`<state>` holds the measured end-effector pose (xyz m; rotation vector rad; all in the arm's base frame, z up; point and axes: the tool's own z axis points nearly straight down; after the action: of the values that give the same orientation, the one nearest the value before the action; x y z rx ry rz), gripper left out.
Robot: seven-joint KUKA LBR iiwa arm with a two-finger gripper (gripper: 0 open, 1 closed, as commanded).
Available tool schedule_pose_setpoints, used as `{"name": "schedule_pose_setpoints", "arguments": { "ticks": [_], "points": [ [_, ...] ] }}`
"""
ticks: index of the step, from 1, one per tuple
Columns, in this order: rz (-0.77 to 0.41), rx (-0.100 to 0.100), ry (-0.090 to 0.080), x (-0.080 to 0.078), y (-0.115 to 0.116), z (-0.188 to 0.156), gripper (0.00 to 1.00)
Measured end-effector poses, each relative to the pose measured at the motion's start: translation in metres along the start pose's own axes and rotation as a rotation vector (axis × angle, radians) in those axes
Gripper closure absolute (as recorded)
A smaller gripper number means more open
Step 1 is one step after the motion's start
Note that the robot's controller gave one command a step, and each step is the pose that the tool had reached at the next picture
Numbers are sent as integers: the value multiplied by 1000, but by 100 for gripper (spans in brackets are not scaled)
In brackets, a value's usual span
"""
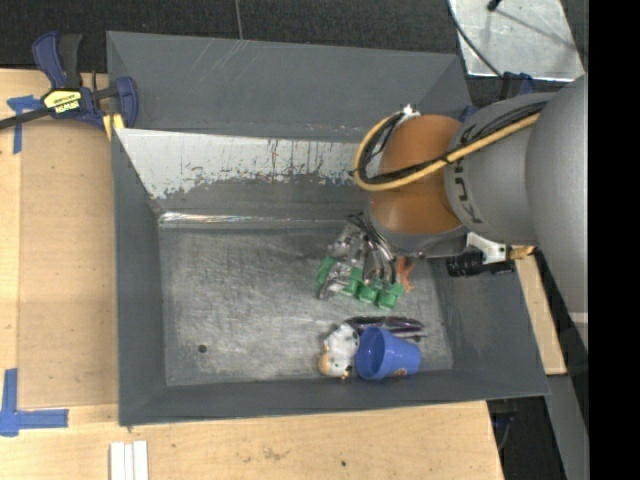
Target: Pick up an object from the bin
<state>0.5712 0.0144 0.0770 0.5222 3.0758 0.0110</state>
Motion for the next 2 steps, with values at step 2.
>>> {"name": "schedule_pose_setpoints", "arguments": {
  "ticks": [2],
  "points": [
    [-1, 4, 7, 1, -1, -3, 100]
  ]
}}
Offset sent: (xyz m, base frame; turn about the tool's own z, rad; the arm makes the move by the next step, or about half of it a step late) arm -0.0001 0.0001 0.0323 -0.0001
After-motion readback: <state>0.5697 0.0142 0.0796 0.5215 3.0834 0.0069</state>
